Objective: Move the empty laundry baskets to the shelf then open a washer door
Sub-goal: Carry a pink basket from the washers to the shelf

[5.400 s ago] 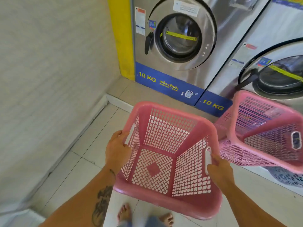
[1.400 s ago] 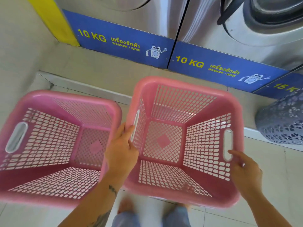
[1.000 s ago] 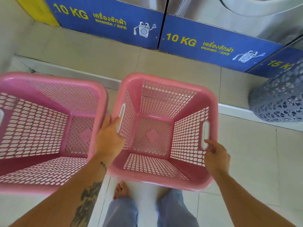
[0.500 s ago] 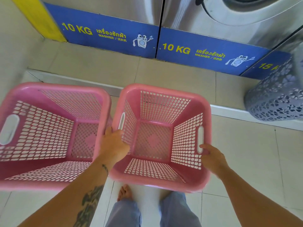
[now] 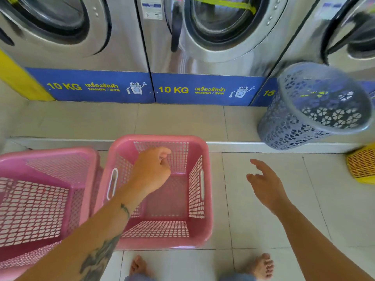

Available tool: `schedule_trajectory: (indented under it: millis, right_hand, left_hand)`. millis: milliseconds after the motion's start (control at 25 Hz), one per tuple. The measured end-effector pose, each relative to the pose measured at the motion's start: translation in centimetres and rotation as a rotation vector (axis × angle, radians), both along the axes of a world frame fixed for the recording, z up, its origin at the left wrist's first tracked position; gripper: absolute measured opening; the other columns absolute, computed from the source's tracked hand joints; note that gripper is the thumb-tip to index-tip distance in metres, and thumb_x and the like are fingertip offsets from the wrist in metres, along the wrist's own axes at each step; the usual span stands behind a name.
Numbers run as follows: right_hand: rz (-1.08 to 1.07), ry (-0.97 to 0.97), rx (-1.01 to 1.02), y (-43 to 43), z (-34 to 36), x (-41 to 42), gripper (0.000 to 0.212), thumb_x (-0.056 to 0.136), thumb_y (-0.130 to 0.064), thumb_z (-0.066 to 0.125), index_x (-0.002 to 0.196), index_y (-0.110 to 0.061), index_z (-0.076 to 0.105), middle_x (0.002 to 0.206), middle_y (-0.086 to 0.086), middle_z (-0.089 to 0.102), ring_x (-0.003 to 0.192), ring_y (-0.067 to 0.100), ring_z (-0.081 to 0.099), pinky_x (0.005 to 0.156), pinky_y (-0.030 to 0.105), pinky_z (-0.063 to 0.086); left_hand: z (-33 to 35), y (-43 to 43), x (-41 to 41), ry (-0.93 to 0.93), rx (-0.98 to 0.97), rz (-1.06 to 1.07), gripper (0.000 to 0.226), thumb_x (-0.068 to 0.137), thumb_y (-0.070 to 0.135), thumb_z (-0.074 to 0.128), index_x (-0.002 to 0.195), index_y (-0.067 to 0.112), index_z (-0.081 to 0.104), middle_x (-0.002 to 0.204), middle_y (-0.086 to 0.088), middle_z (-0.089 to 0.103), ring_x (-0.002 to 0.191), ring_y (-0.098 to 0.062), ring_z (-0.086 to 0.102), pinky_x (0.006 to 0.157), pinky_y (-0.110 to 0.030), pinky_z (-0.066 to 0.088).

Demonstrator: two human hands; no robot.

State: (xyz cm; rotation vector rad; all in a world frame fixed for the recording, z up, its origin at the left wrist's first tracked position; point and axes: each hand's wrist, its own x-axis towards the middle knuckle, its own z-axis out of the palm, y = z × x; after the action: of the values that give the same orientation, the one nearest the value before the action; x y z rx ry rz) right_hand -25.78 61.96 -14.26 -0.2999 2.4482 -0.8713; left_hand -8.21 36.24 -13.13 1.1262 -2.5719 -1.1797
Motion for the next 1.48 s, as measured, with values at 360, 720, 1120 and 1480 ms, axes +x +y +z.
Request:
schedule_trajectory:
  millis: [360,720,1120,1480]
  right_hand:
    - [-0.095,0.172,-0.194,16.4,6.4,-20.2,0.050,0.089,-0.017,0.063,0.135,-0.028,0.048,0.138,0.001,0.048,0.115,0.019,0.054,0.090,0.027,0.041]
    - [-0.189,0.219,-0.121,24.4,6.5,-35.6,0.050,0.087,-0.018,0.062,0.134,-0.028,0.048,0.137,0.007,0.049,0.122,0.025,0.050,0.101,0.038,0.042]
    - [-0.400,0.187,0.017,20.3,-1.7,-47.3,0.063,0.081,-0.015,0.063,0.140,-0.019,0.042,0.135,0.017,0.043,0.124,0.034,0.043,0.103,0.040,0.035]
    - [-0.383,0.165,0.276,18.9,-7.2,-56.6,0.072,0.079,-0.006,0.056,0.146,-0.021,0.034,0.146,0.011,0.028,0.122,0.039,0.045,0.103,0.049,0.041]
  left_hand:
    - [4.3,18.0,-25.1,0.179,-0.084,-0.097,0.038,0.080,-0.004,0.054,0.107,0.017,0.070,0.105,0.000,0.070,0.092,-0.021,0.067,0.088,-0.033,0.050]
    - [4.4,24.1,-42.1,0.222,-0.058,-0.175,0.050,0.082,0.009,0.056,0.129,0.026,0.055,0.126,0.003,0.051,0.103,-0.015,0.058,0.092,-0.032,0.046]
    - [-5.5,18.5,-54.0,-0.081,-0.189,-0.072,0.077,0.082,0.049,0.058,0.149,0.032,0.025,0.157,0.002,0.021,0.140,-0.024,0.027,0.109,-0.043,0.031]
    - [-11.5,18.5,-57.2,-0.125,-0.256,-0.145,0.087,0.072,0.030,0.059,0.151,0.024,0.022,0.162,-0.005,0.008,0.125,-0.033,0.045,0.089,-0.046,0.050]
